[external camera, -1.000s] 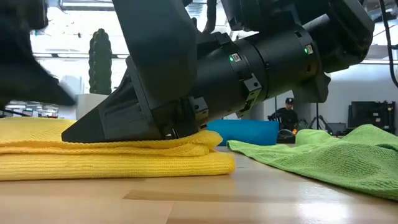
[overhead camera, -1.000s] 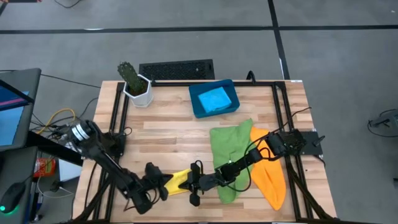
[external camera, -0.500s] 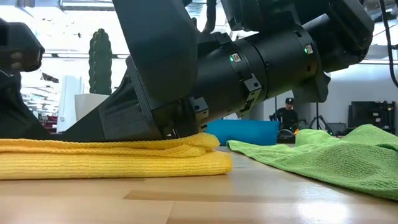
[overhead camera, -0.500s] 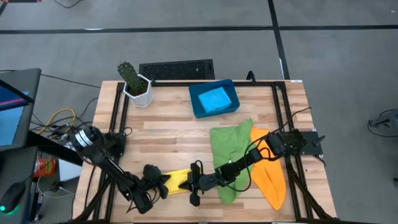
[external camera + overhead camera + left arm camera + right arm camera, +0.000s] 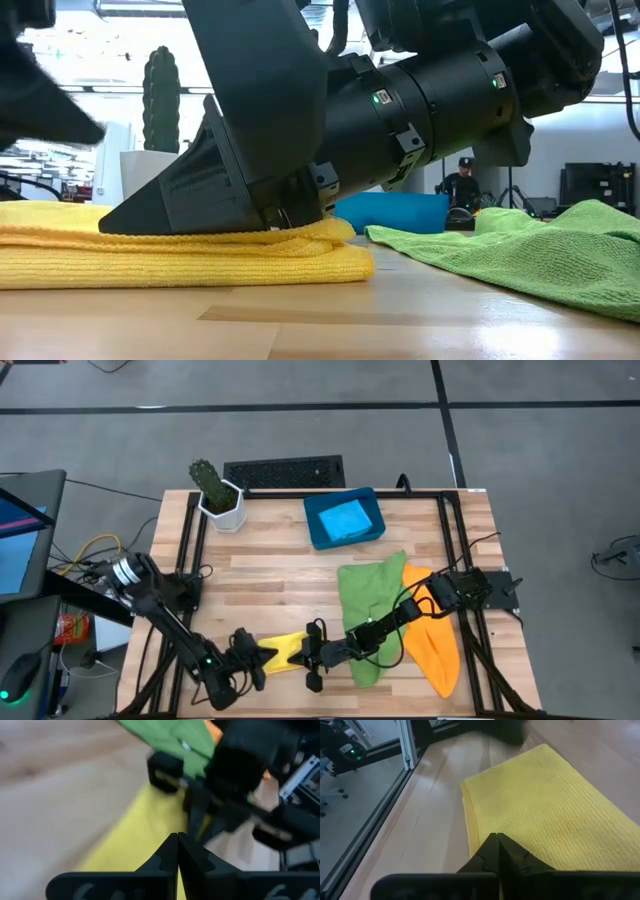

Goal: Fold microfiber towels
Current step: Fold the yellow microfiber cloth

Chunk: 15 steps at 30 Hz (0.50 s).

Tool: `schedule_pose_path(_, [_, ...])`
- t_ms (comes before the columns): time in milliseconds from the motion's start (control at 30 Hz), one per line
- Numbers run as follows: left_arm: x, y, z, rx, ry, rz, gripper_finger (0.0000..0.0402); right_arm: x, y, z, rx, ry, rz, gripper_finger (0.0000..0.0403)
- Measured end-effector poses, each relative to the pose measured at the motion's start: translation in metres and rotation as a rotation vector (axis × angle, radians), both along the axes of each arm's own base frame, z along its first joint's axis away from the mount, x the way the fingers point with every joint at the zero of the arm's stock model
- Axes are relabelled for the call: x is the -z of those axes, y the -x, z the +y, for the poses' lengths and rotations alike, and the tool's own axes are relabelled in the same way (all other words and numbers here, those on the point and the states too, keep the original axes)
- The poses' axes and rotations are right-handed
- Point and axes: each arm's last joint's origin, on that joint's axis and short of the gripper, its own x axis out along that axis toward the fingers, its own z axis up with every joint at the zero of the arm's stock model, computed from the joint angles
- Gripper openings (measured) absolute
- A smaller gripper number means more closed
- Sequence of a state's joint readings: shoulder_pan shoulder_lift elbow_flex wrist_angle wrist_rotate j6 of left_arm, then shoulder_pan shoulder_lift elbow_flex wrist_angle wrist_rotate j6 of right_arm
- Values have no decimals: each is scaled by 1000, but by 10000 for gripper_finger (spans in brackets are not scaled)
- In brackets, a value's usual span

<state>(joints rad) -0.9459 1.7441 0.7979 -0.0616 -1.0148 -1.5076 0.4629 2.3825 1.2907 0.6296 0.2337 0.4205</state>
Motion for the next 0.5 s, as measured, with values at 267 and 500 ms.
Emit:
schedule_pose_path(267, [41, -6, -16, 59, 74, 45, 0, 0, 0, 0, 0, 0, 0, 23])
schedule_pose_path(500, [45, -3, -15, 87, 44, 111, 0, -25, 3, -3, -12, 15, 20, 17])
